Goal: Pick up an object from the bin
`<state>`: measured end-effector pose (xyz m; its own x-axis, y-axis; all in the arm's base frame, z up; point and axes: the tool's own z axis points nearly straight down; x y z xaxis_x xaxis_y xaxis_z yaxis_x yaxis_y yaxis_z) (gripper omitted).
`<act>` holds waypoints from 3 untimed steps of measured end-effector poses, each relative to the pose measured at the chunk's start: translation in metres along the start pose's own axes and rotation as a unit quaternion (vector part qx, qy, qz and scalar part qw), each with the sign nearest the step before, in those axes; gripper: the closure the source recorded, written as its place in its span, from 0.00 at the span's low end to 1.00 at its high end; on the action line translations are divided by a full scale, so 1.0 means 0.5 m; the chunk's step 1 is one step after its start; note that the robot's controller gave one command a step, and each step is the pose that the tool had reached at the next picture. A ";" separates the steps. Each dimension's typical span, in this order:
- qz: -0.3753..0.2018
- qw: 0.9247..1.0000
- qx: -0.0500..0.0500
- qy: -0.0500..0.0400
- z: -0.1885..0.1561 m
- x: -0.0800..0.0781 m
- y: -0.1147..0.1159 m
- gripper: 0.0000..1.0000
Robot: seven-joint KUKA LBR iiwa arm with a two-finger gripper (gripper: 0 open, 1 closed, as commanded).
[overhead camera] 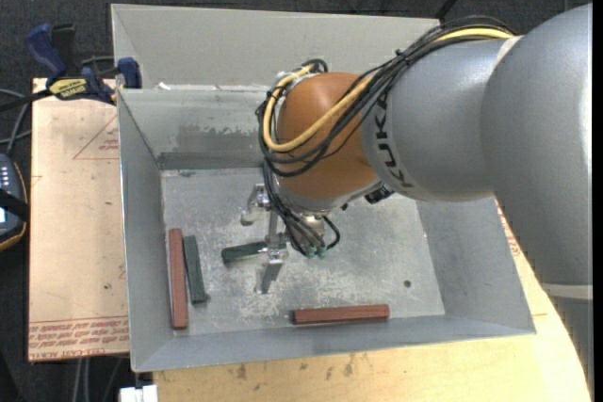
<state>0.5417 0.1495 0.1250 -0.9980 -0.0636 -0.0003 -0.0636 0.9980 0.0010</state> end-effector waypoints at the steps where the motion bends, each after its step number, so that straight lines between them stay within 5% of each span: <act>1: -0.046 0.999 -0.001 -0.003 0.100 -0.001 -0.024 0.00; 2: 0.024 1.000 -0.002 -0.015 0.097 -0.005 -0.012 1.00; 3: 0.032 0.999 -0.002 -0.014 0.095 -0.002 -0.011 1.00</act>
Offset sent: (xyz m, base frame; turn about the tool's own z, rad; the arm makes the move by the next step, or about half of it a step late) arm -0.0081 -0.0054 -0.0550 0.0662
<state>0.5432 0.1440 0.0776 -0.9996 0.0012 -0.0286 0.0010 1.0000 0.0063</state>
